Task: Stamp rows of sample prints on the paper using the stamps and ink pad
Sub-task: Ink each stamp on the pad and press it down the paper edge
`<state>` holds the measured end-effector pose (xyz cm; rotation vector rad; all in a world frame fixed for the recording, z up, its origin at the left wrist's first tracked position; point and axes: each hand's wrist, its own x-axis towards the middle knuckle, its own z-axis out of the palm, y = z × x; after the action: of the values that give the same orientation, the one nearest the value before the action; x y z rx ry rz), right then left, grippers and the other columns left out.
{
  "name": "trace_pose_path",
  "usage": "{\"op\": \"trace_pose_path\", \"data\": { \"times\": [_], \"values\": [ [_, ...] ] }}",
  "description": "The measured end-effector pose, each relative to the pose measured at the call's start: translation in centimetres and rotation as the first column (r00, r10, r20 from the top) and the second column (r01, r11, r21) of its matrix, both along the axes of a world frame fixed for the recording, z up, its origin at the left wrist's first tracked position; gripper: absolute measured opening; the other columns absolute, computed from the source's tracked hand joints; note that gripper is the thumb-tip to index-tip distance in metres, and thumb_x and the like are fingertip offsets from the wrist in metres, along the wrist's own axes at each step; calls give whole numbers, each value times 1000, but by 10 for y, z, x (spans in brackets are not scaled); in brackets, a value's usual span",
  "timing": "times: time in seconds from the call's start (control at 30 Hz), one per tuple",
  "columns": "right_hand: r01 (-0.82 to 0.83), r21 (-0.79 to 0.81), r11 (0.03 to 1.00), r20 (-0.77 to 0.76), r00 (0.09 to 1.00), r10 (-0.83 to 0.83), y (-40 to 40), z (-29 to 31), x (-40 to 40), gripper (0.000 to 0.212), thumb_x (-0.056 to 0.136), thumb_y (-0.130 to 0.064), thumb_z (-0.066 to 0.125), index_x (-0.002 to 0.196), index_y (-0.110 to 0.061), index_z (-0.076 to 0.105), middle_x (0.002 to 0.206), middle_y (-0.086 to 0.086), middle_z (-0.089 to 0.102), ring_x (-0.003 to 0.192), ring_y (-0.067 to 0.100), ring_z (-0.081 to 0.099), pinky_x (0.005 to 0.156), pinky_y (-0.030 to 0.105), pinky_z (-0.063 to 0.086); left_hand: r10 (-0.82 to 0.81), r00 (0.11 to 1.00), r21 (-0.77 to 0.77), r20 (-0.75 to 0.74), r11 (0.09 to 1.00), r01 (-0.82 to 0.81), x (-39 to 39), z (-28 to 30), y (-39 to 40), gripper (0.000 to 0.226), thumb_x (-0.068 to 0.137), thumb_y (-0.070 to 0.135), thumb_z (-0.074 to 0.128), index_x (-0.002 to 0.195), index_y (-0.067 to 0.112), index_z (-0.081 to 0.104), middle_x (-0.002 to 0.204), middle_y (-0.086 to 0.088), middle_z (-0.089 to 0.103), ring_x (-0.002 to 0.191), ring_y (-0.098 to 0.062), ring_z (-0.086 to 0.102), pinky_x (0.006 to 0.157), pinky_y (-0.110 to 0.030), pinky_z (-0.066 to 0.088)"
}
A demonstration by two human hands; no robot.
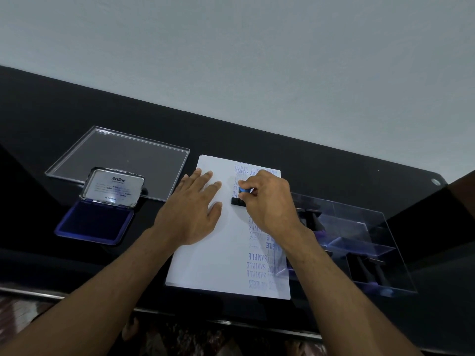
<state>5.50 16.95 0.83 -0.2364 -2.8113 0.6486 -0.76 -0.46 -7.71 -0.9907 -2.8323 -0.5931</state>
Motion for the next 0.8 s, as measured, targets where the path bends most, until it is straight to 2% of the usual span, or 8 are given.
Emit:
{"op": "trace_pose_path", "data": {
  "times": [0.33,0.47,0.53,0.67,0.73,0.8],
  "values": [
    [16,-14,1000,6,1000,-16,-1,0,1,20,88,-13,71,108,-12,75,106,1,66,91,15,65,86,23,52,4,1000,5,3,1000,-5,-1,-1,0,64,98,52,29,152,21,41,164,-6,28,154,-24,14,125,-43,12],
    [17,-23,1000,7,1000,-17,-1,0,1,22,89,-15,70,111,-13,74,109,1,67,91,15,65,82,16,44,4,1000,1,2,1000,-4,-1,-1,0,63,98,51,31,152,21,41,164,-6,27,154,-24,13,124,-41,10],
    [26,-49,998,-25,999,-27,0,0,4,23,88,-15,71,111,-14,74,108,-1,67,88,12,65,82,16,46,4,1000,2,3,1000,-4,-1,-1,0,63,97,51,31,152,21,41,164,-5,27,154,-24,13,124,-41,10],
    [133,-346,929,-252,940,-229,12,3,14,17,82,-11,75,92,-24,75,97,-5,69,73,5,66,71,17,53,-1,1000,10,17,1000,1,1,2,0,63,97,50,29,153,21,39,164,-5,26,155,-23,11,126,-45,13],
    [188,-528,828,-239,903,-358,20,3,20,17,81,-11,76,89,-26,73,93,-4,70,72,6,68,69,27,58,-6,1000,19,18,1000,6,2,3,0,64,97,51,27,153,21,39,164,-5,26,155,-23,11,125,-46,15],
    [219,-634,741,-187,887,-421,25,2,23,16,81,-14,76,93,-24,74,89,-5,72,74,10,71,69,38,61,-2,1000,14,15,1000,1,2,3,-1,64,97,51,28,153,21,39,164,-5,26,155,-23,11,125,-45,14]
  ]
}}
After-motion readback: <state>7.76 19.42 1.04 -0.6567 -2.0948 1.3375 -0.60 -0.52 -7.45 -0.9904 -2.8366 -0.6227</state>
